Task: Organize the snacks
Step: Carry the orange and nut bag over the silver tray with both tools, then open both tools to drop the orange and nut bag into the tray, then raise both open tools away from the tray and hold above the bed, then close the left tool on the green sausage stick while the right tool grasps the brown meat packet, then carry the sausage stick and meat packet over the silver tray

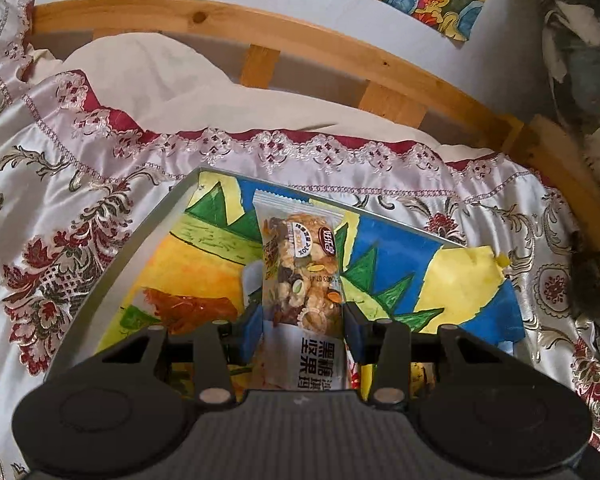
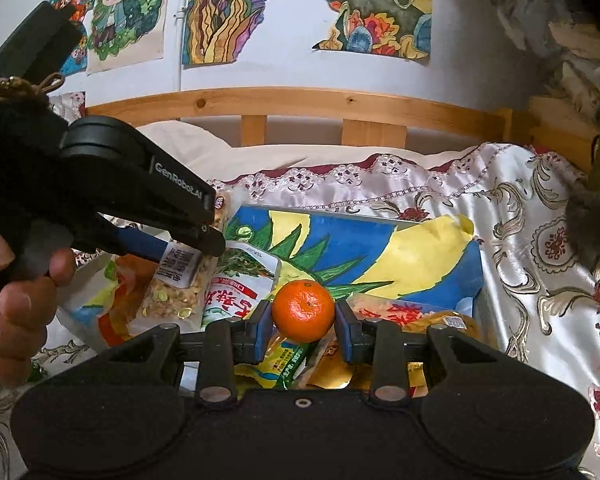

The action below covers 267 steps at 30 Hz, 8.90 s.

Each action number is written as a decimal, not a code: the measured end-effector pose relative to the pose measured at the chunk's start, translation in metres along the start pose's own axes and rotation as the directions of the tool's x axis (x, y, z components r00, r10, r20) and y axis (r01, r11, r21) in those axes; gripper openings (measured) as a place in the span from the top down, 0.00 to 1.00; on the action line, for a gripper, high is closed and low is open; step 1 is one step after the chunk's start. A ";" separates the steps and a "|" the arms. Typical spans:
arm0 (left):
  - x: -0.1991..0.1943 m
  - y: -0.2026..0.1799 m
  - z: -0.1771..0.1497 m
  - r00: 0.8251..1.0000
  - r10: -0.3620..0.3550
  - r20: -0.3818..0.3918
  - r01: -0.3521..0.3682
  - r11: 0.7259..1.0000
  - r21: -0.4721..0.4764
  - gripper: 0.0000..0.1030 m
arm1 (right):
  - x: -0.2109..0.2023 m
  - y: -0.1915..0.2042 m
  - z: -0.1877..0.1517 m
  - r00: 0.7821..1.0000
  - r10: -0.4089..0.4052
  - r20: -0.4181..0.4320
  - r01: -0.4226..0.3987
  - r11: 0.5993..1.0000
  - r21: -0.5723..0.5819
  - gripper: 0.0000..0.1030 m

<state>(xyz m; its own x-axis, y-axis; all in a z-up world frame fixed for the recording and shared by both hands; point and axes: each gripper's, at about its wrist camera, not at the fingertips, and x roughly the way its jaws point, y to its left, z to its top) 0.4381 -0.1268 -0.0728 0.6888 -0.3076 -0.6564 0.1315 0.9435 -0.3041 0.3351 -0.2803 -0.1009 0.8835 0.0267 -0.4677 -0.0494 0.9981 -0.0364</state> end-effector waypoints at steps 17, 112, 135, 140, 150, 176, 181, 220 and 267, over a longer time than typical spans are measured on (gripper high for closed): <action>0.004 -0.002 0.001 0.999 0.022 -0.030 -0.022 1.000 0.000 0.53 | 0.001 -0.002 0.003 1.000 0.003 -0.007 -0.003 1.000 0.022 0.60; -0.313 0.072 -0.172 0.987 0.160 0.016 -0.160 0.967 0.196 0.00 | -0.311 0.057 -0.057 0.993 0.106 -0.048 -0.104 0.994 0.042 0.01; -0.210 0.119 -0.094 0.986 0.159 0.056 -0.169 0.919 0.357 0.00 | -0.198 0.064 -0.049 0.951 0.213 -0.224 -0.222 0.975 -0.014 0.01; -0.169 0.128 -0.096 0.990 0.141 0.002 -0.125 0.873 0.472 0.00 | -0.168 0.062 -0.054 0.946 0.206 -0.251 -0.222 0.974 -0.040 0.01; -0.128 0.139 -0.091 0.990 0.012 -0.143 0.066 0.846 0.530 0.00 | -0.107 0.035 -0.053 0.945 0.191 -0.267 -0.198 0.980 -0.001 0.02; -0.104 0.130 -0.078 0.937 0.079 -0.340 0.086 0.892 0.443 0.79 | -0.076 0.053 -0.060 0.901 0.221 -0.372 -0.226 0.974 0.031 0.51; -0.110 0.116 -0.086 0.923 0.050 -0.382 0.109 0.917 0.384 0.79 | -0.087 0.071 -0.061 0.883 0.251 -0.396 -0.265 0.964 0.021 0.51; -0.195 0.047 -0.167 0.915 -0.016 -0.403 0.112 0.970 0.215 0.82 | -0.229 0.100 -0.063 0.979 0.080 -0.187 -0.118 0.973 -0.201 0.53; -0.187 0.006 -0.055 0.991 0.012 0.134 -0.035 0.985 0.170 0.83 | -0.162 -0.006 0.023 0.983 -0.014 0.182 0.002 0.998 0.064 0.52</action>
<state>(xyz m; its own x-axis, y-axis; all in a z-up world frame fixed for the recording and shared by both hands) 0.2709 -0.0702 0.0095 0.7797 -0.2768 -0.5617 0.2268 0.9609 -0.1587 0.2026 -0.2895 -0.0046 0.9542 0.0227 -0.2982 -0.0178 0.9997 0.0191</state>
